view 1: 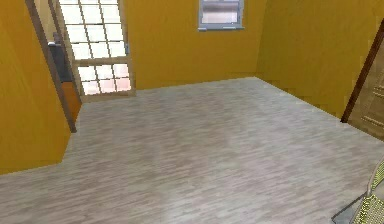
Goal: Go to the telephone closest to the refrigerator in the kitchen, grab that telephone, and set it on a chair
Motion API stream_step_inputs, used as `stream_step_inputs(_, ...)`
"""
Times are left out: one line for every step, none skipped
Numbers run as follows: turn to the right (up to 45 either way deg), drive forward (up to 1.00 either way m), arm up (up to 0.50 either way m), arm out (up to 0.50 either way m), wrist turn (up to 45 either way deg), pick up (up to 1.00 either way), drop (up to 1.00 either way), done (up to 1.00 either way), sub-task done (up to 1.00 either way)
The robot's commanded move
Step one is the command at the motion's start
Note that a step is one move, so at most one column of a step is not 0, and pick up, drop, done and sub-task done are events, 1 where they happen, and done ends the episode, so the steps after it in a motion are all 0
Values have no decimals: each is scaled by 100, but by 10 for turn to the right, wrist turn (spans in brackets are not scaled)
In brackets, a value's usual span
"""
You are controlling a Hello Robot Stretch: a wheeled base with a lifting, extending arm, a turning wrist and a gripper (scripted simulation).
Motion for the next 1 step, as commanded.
stream_step_inputs(0,0,36,0,0,0,0,0,0)
